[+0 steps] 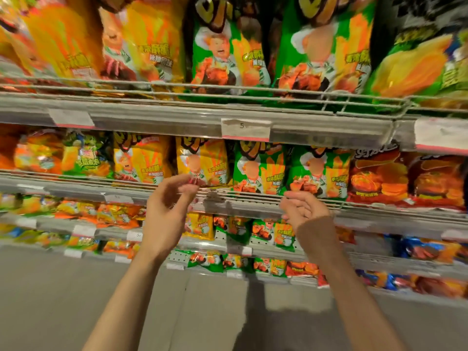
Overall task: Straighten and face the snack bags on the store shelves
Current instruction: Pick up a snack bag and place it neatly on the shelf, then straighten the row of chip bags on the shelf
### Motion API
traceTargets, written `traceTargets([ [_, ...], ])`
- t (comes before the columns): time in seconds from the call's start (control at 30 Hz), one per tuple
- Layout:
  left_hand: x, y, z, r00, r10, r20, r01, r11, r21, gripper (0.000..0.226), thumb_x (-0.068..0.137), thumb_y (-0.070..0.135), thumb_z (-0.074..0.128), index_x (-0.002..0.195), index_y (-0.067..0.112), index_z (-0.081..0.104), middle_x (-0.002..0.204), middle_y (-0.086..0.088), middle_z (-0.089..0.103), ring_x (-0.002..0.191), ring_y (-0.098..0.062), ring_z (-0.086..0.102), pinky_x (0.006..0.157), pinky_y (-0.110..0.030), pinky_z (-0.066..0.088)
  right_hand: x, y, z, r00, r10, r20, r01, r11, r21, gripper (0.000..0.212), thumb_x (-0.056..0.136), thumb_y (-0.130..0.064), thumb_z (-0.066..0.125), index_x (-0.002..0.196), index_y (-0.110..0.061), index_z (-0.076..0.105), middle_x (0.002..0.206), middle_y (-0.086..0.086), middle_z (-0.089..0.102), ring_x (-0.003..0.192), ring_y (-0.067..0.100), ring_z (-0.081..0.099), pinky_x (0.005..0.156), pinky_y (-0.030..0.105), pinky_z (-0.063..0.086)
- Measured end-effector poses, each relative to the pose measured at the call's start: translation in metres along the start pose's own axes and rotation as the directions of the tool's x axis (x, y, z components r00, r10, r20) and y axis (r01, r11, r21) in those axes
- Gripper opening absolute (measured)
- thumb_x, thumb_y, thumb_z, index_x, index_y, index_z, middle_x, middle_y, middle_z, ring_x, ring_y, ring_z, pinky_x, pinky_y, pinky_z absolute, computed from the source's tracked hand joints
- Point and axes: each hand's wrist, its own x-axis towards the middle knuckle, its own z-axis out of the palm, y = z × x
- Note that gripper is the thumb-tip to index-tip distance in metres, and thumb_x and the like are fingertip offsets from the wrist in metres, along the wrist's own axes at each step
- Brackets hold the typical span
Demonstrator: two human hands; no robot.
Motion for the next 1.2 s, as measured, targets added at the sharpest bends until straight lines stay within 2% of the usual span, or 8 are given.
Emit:
traceTargets([
  [0.13, -0.004, 0.051, -0.027, 0.995, -0.104, 0.006, 0.104, 0.995, 0.004, 0.029, 0.087, 0.042, 0.072, 0.113, 0.029, 0.071, 0.100, 0.005, 0.076, 0.088, -0.015, 0.073, 0.067, -0.022, 0.056, -0.021, -0.050, 0.000, 1.000, 0.003, -0.014, -0.005, 0.989, -0.146, 0.012, 0.100, -0.034, 0.062, 0.088, -0.030, 0.062, 0.075, -0.009, 0.067, 0.073, 0.004, 0.067, 0.067, 0.015, 0.045],
  [0.27, -0.004, 0.101, -0.055, 0.981, -0.191, 0.036, 0.190, 0.981, 0.030, 0.021, 0.099, 0.020, 0.067, 0.119, 0.016, 0.067, 0.099, 0.007, 0.077, 0.089, -0.007, 0.072, 0.076, -0.019, 0.055, -0.049, -0.113, 0.014, 0.990, 0.121, -0.070, -0.117, 0.991, 0.061, 0.021, 0.096, -0.001, 0.066, 0.087, -0.020, 0.065, 0.079, 0.002, 0.068, 0.079, 0.019, 0.060, 0.074, 0.032, 0.045],
  [0.4, -0.003, 0.155, -0.080, 0.969, -0.241, 0.047, 0.240, 0.970, 0.032, 0.013, 0.101, 0.016, 0.064, 0.112, 0.023, 0.067, 0.093, 0.009, 0.077, 0.088, -0.010, 0.072, 0.075, -0.021, 0.057, -0.068, -0.170, 0.021, 0.987, 0.145, -0.064, -0.148, 0.988, -0.034, 0.005, 0.099, -0.019, 0.066, 0.095, -0.022, 0.069, 0.084, -0.013, 0.070, 0.071, -0.012, 0.064, 0.062, 0.003, 0.041],
  [0.47, -0.005, 0.179, -0.091, 0.964, -0.263, 0.045, 0.261, 0.964, 0.046, 0.013, 0.101, 0.016, 0.064, 0.111, 0.024, 0.066, 0.090, 0.009, 0.077, 0.086, -0.011, 0.072, 0.078, -0.025, 0.058, -0.078, -0.197, 0.018, 0.990, 0.135, -0.036, -0.138, 0.987, -0.088, 0.005, 0.100, -0.024, 0.065, 0.098, -0.022, 0.069, 0.092, -0.012, 0.072, 0.076, -0.017, 0.063, 0.062, 0.001, 0.041],
  [0.7, -0.016, 0.229, -0.123, 0.951, -0.309, 0.020, 0.309, 0.951, 0.023, 0.018, 0.098, 0.021, 0.067, 0.116, 0.023, 0.067, 0.101, 0.003, 0.077, 0.091, -0.009, 0.073, 0.077, -0.021, 0.058, -0.093, -0.242, 0.019, 0.993, 0.116, -0.009, -0.117, 0.991, -0.062, 0.010, 0.100, -0.027, 0.064, 0.096, -0.035, 0.068, 0.107, -0.004, 0.074, 0.102, 0.020, 0.071, 0.096, 0.047, 0.055],
  [0.8, -0.019, 0.238, -0.148, 0.944, -0.329, -0.021, 0.329, 0.944, -0.008, 0.019, 0.098, 0.021, 0.067, 0.117, 0.021, 0.068, 0.102, 0.004, 0.077, 0.093, -0.012, 0.073, 0.075, -0.022, 0.059, -0.101, -0.252, 0.036, 0.988, 0.152, 0.041, -0.150, 0.988, -0.043, 0.010, 0.099, -0.026, 0.066, 0.108, -0.031, 0.069, 0.112, -0.004, 0.074, 0.110, 0.020, 0.069, 0.101, 0.051, 0.053],
  [1.13, 0.012, 0.225, -0.275, 0.935, -0.332, -0.123, 0.327, 0.943, -0.057, 0.014, 0.099, 0.016, 0.065, 0.112, 0.020, 0.069, 0.097, 0.007, 0.078, 0.089, -0.010, 0.073, 0.075, -0.023, 0.059, -0.105, -0.279, 0.145, 0.974, 0.187, 0.127, -0.165, 0.972, -0.168, 0.009, 0.101, -0.029, 0.062, 0.099, -0.024, 0.070, 0.101, -0.001, 0.073, 0.095, 0.019, 0.070, 0.084, 0.034, 0.054],
  [1.2, 0.025, 0.220, -0.307, 0.936, -0.333, -0.118, 0.326, 0.942, -0.076, 0.014, 0.098, 0.016, 0.065, 0.112, 0.021, 0.069, 0.098, 0.010, 0.078, 0.090, -0.006, 0.074, 0.072, -0.020, 0.058, -0.107, -0.289, 0.180, 0.972, 0.210, 0.103, -0.200, 0.974, -0.104, 0.006, 0.099, -0.028, 0.065, 0.099, -0.023, 0.069, 0.096, -0.001, 0.074, 0.091, 0.019, 0.071, 0.073, 0.018, 0.052],
])
